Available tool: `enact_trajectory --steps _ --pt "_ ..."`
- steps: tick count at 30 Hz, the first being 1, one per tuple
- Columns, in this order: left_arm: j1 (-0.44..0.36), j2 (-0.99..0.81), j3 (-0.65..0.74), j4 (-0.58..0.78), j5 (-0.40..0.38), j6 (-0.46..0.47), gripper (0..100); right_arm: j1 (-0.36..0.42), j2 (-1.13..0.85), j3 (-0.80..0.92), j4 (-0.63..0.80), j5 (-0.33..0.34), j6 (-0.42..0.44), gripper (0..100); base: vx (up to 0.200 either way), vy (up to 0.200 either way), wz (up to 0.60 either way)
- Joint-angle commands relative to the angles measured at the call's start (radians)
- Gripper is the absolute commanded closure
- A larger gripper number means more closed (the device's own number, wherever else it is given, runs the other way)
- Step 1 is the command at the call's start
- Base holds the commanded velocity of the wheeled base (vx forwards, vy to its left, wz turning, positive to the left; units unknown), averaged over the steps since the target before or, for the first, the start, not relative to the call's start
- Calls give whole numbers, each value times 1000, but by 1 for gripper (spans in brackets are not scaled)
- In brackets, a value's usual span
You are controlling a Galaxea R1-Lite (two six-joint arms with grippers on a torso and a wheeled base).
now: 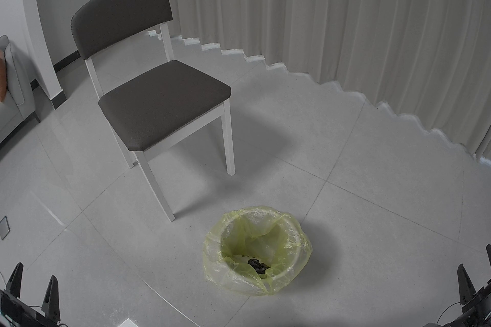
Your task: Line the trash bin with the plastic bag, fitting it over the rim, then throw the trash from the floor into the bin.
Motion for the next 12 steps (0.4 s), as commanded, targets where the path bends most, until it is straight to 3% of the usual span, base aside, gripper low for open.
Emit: enact_trajectory --steps 1,12 --pt "0 -13 0 1 0 0 0 0 -14 17 1 3 -18 0 0 0 0" --pt "0 -13 -2 0 0 -1 0 0 -14 17 1 1 -15 0 0 0 0"
